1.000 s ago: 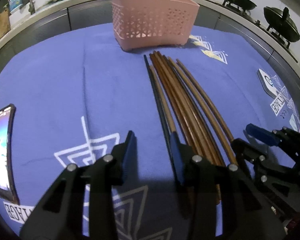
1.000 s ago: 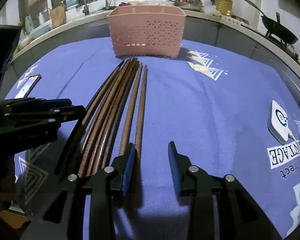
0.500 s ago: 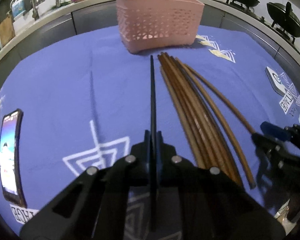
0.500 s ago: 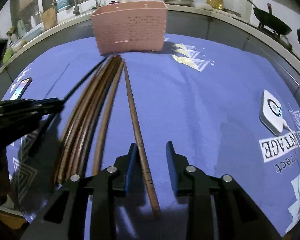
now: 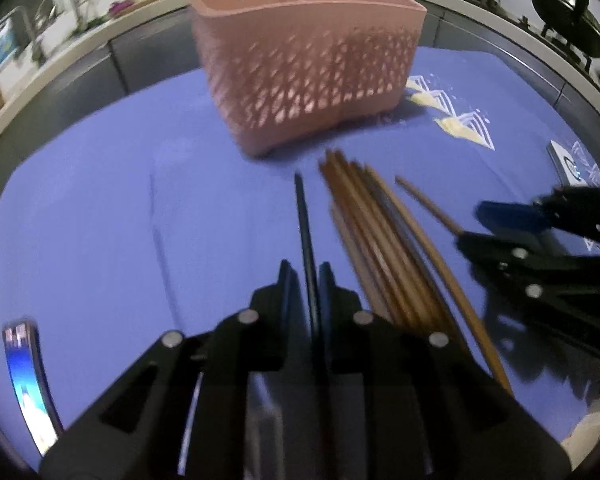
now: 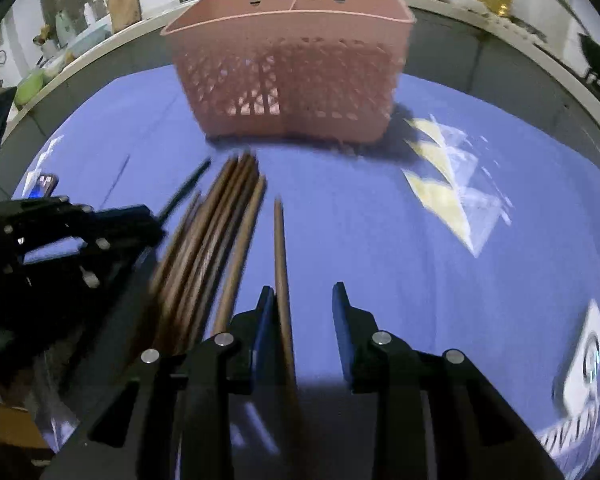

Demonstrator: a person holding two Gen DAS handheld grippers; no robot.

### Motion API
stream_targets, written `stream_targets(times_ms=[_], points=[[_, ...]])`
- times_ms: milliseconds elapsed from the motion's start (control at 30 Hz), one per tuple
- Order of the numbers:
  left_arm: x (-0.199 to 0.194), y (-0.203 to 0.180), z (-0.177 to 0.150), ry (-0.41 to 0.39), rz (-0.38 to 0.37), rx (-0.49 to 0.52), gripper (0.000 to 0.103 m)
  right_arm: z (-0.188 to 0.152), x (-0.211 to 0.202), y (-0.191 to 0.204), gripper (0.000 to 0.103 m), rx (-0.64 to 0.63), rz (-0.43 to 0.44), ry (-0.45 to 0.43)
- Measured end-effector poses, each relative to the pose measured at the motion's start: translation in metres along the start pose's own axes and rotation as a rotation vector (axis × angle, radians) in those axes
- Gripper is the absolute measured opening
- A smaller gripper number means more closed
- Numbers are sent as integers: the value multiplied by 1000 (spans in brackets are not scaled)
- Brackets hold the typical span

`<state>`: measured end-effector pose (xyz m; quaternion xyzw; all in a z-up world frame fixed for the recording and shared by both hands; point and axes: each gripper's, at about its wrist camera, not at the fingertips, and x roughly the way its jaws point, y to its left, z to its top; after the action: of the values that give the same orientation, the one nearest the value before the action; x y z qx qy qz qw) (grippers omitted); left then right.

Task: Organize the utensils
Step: 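Grasp the black chopstick with the left tool while the right tool grasps a wooden chopstick, then lift both chopsticks over the pink caddy and open both tools to drop them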

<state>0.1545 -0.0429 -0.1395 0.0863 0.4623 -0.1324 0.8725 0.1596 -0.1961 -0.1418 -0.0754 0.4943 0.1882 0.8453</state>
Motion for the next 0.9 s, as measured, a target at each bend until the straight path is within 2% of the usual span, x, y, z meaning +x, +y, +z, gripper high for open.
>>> stream_targets(times_ms=[67,100,167,233,300,467,633,900], points=[[6,1,9,-18,-22,2,11,15,7,2,14,-21,29,9],[8,2,11,-25,-39,-1,5,19,9,1,5,-17,54,15],[11,4,16,-22,-70,-13,5,22,10,-3,5,13,97,23],[3,9,16,-38,-114,-36,5,20,-2,-5,5,27,146,-21],[-19,15,15,-91,-166,-64,5,16,-21,-7,5,36,168,-92],[-80,21,13,-237,-233,-98,4,-2,-84,-6,5,40,183,-339],[-133,23,10,-366,-224,-103,4,-15,-135,-1,5,32,160,-549],[-202,40,33,-527,-216,-113,4,15,-187,-9,5,57,150,-713]])
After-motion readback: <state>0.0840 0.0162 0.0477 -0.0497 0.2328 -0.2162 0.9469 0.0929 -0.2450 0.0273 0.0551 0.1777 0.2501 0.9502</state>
